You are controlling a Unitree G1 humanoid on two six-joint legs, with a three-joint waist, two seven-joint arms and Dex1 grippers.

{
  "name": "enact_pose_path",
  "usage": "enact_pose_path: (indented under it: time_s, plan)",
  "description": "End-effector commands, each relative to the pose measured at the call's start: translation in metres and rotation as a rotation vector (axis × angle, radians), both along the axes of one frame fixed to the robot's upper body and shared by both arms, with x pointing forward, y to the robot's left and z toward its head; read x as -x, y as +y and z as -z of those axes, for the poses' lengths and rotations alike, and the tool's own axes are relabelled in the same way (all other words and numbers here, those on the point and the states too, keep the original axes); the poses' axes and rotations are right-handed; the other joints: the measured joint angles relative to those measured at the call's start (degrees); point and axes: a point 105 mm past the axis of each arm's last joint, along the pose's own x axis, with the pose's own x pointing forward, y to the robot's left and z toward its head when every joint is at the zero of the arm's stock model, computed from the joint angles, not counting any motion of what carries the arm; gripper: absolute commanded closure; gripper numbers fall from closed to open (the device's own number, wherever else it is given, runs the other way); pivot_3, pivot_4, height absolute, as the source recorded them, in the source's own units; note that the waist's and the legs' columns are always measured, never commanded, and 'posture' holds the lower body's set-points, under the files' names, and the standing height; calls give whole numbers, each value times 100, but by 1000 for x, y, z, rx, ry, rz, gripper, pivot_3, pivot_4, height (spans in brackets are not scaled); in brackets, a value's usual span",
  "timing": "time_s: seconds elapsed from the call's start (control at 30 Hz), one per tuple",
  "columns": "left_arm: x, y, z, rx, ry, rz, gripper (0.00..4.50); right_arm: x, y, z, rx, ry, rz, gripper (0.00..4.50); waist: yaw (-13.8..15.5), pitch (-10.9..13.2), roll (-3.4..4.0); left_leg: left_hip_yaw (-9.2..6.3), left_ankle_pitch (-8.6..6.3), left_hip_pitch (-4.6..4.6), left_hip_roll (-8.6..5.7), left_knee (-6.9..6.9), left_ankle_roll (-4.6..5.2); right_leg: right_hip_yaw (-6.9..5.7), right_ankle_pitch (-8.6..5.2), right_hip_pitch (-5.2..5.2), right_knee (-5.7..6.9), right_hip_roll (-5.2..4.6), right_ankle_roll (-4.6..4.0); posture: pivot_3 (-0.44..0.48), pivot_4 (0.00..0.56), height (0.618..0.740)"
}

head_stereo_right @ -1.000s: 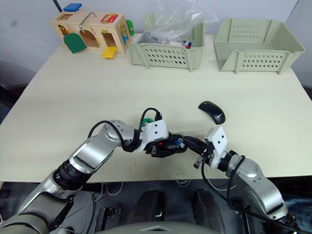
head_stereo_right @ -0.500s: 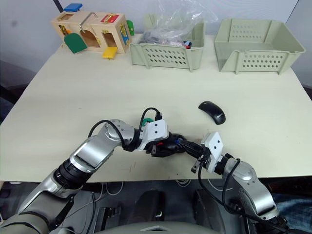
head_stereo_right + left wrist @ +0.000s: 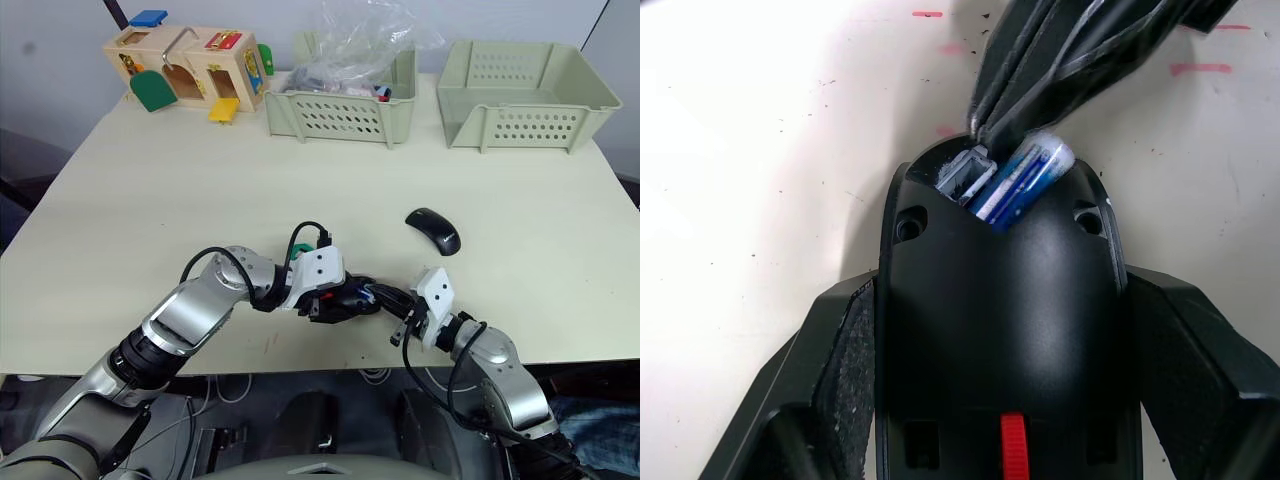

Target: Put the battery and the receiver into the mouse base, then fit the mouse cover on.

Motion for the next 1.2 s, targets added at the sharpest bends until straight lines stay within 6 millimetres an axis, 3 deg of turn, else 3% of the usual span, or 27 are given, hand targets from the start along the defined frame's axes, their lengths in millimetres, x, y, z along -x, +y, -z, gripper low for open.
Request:
enact_pose_path:
  time_s: [0.03,0.17,0.3,0.53,0.67,1.2]
  plan:
    - [3,1,6,-21,16,-1,1503,11,9,27,67,86,-40,4467,-9,-5,-1,-1,0,5,0,-1,0,1,0,4,0,1,0,0,150,740]
    - [3,1,6,-22,17,-3,1503,11,12,32,81,88,-38,4467,-20,-6,-2,-1,-2,82,2,-18,1,3,-23,75,-7,2,-28,0,150,740]
    - [3,1,7,-22,21,-7,1503,8,10,33,92,66,-17,4467,-31,-15,-4,-4,-2,91,4,-20,0,4,-30,81,-6,3,-24,0,150,740]
    - [4,1,8,-23,24,-8,1503,-10,-5,-16,-190,3,90,4467,-11,-15,-4,-8,-2,90,4,-20,0,6,-25,81,-6,3,-32,0,150,740]
    - [4,1,9,-23,24,-9,1503,-5,-13,-35,-256,-9,67,4467,-5,-12,1,-9,-2,86,4,-20,0,7,-24,80,-6,2,-32,0,150,740]
    - [2,2,10,-24,25,-9,1503,15,-8,-24,-178,33,-18,4467,-1,-12,1,-11,-2,87,4,-20,1,5,-25,80,-7,2,-31,0,150,740]
